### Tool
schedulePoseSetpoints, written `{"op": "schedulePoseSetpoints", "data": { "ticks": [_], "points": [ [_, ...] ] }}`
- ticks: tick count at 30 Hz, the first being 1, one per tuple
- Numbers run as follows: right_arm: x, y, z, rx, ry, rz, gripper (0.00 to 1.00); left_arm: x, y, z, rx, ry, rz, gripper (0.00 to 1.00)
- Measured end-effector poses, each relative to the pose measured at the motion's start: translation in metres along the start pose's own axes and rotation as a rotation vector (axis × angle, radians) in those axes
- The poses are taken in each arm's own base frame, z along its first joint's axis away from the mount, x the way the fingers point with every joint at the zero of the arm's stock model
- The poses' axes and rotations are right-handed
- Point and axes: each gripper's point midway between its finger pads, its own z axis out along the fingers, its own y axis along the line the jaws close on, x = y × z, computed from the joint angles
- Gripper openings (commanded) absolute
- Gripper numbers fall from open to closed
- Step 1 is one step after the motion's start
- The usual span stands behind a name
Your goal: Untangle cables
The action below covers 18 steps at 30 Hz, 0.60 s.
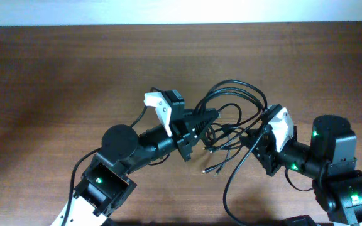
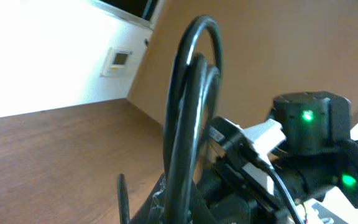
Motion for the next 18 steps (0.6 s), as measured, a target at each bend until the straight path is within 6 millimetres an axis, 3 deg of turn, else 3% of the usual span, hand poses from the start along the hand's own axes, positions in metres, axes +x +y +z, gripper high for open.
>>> {"op": "schedulePoseSetpoints", "data": {
  "ticks": [5,11,13,14,18],
  "points": [
    [-0.003,0.018,-0.012,-0.051,-0.037,-0.023,0.04,-0.007,0.026,-0.002,-0.144,-0.053,-0.045,0.00],
    [-0.013,0.033,-0.038,-0.020,-0.135,-0.083,0.04,0.006,0.060,-0.010,-0.330,-0.051,-0.203,0.00],
    [-0.023,0.020,-0.041,0.052,-0.176,-0.029,0.04,0.014,0.071,-0.014,-0.389,-0.048,-0.310,0.00],
    [-0.039,0.017,-0.044,0.070,-0.238,-0.017,0.04,0.018,0.074,-0.016,-0.409,-0.045,-0.344,0.00],
    [-0.074,0.021,-0.055,0.039,-0.386,0.039,0.04,0.026,0.071,-0.015,-0.393,-0.012,-0.392,0.00]
  ]
}}
